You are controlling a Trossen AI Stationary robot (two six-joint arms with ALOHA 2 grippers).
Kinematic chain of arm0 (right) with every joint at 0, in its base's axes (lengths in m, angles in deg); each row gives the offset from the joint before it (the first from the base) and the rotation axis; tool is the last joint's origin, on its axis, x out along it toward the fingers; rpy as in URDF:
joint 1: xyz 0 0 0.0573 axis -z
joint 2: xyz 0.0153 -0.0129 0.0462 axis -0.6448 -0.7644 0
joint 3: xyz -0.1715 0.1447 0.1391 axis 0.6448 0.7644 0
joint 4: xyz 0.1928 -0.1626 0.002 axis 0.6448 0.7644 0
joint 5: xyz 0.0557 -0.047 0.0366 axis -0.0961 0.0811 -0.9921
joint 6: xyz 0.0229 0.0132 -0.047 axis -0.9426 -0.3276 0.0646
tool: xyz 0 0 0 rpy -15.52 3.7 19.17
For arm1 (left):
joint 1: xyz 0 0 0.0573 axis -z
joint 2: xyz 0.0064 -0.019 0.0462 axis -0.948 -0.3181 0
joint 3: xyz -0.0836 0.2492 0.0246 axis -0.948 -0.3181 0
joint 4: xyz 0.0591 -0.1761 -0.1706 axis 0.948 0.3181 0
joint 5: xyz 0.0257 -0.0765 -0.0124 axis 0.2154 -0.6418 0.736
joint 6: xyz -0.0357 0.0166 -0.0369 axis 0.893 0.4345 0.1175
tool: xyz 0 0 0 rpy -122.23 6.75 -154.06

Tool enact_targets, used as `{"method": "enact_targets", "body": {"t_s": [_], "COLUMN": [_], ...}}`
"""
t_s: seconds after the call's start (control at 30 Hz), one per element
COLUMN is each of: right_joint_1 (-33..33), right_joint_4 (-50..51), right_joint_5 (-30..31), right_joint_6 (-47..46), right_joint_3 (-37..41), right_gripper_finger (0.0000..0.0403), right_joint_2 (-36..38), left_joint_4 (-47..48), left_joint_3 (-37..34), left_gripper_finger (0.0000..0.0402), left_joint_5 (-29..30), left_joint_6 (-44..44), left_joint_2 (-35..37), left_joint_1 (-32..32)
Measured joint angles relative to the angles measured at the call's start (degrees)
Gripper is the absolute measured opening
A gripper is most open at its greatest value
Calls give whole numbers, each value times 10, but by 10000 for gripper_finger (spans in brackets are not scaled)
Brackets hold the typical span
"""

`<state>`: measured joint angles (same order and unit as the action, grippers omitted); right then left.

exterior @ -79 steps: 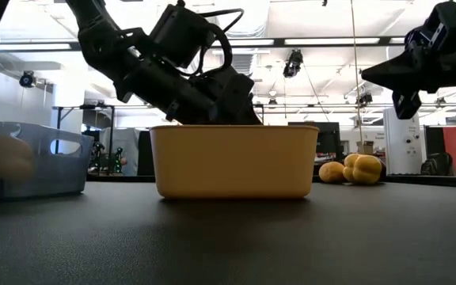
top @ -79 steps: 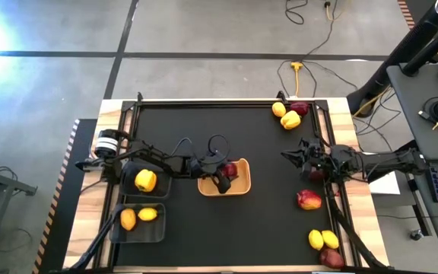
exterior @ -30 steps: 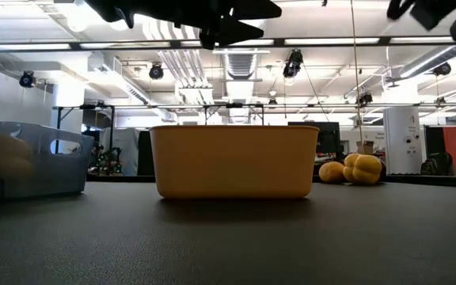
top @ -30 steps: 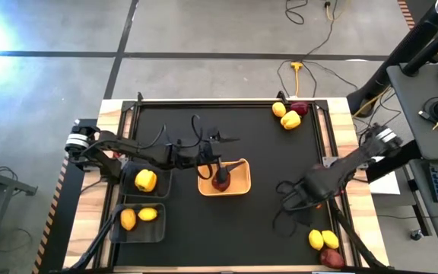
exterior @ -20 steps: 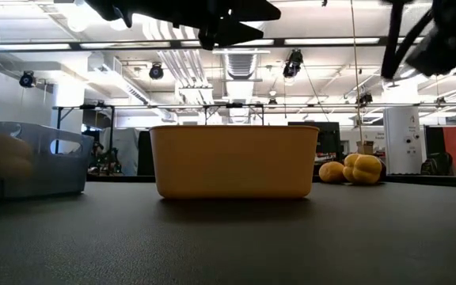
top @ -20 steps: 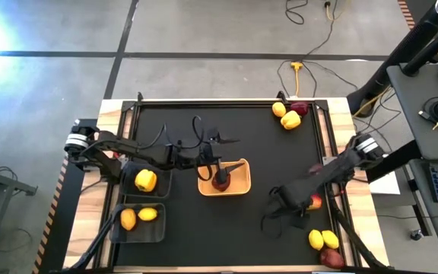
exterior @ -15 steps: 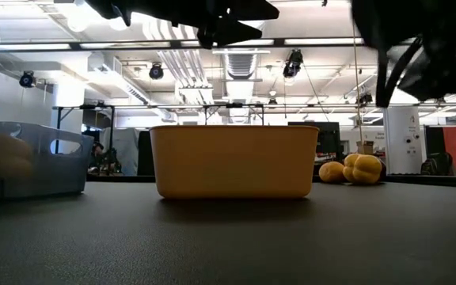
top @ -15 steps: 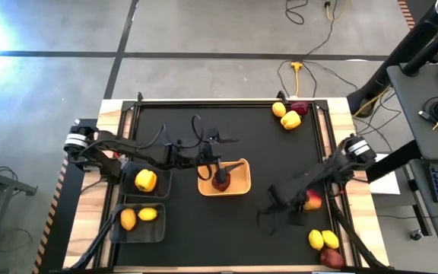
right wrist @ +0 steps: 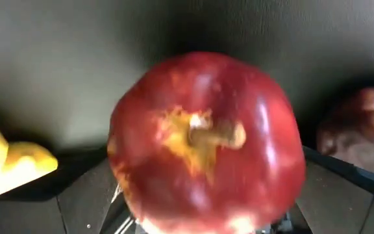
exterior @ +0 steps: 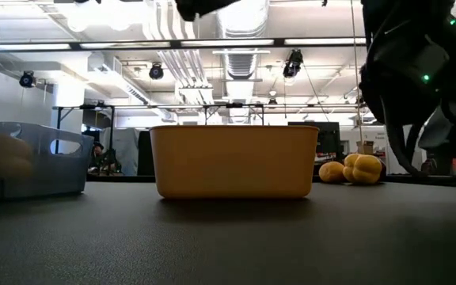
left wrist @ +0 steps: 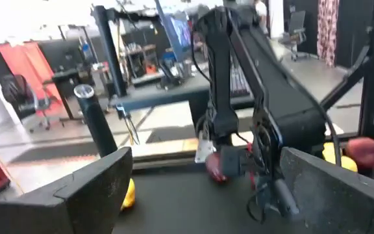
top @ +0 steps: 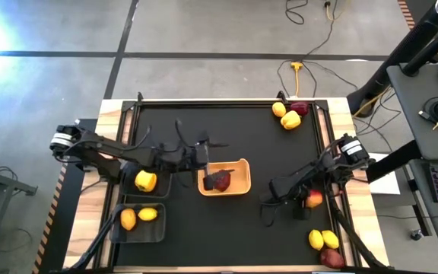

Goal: Sort produce into baskets
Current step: Put the red apple into the yellow bin

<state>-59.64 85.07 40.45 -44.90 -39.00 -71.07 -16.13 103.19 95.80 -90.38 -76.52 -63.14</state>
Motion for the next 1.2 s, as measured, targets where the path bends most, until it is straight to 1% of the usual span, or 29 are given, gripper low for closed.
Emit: {"method": "enact_targets", "body": {"t_s": [0.13, 0.17, 0.2, 0.3, 0.37, 0.43, 0.5, 0.53, 0.73, 0.83, 0.9, 0.97, 1.07, 1.13, 1.2], "right_joint_1": [0, 0, 0, 0, 0, 0, 2, 3, 24, 34, 42, 53, 71, 83, 97], "right_joint_4": [-25, -28, -29, -29, -29, -28, -29, -31, -29, -52, -101, -165, -257, -320, -361], "right_joint_5": [7, 7, 7, 7, 8, 9, 19, 38, 172, 271, 320, 337, 338, 335, 332], "right_joint_6": [3, 3, 3, 3, 3, 2, 2, 2, 3, 3, 11, 29, 67, 93, 115], "right_joint_3": [13, 14, 15, 7, -11, -39, -78, -100, -243, -300, -309, -303, -277, -250, -221], "right_gripper_finger": [387, 382, 376, 353, 352, 352, 352, 352, 352, 352, 352, 353, 354, 354, 354], "right_joint_2": [0, 0, 0, 1, 5, 12, 19, 23, 54, 71, 84, 90, 90, 83, 74], "left_joint_4": [-14, -29, -57, -188, -262, -306, -312, -308, -295, -294, -293, -292, -291, -291, -291], "left_joint_3": [-29, -40, -55, -124, -177, -217, -243, -253, -277, -277, -277, -277, -277, -277, -275], "left_gripper_finger": [372, 372, 372, 372, 372, 372, 372, 372, 372, 372, 372, 372, 372, 372, 372], "left_joint_5": [2, 1, 1, -3, -3, 4, 21, 30, 52, 58, 58, 58, 58, 58, 61], "left_joint_6": [-6, -7, -13, -47, -57, -60, -60, -59, -57, -57, -57, -57, -60, -81, -106], "left_joint_2": [29, 34, 41, 58, 72, 90, 110, 119, 153, 156, 155, 151, 146, 145, 145], "left_joint_1": [4, 4, 4, 7, 6, 1, -4, -5, -6, -6, -6, -6, -6, -6, -6]}}
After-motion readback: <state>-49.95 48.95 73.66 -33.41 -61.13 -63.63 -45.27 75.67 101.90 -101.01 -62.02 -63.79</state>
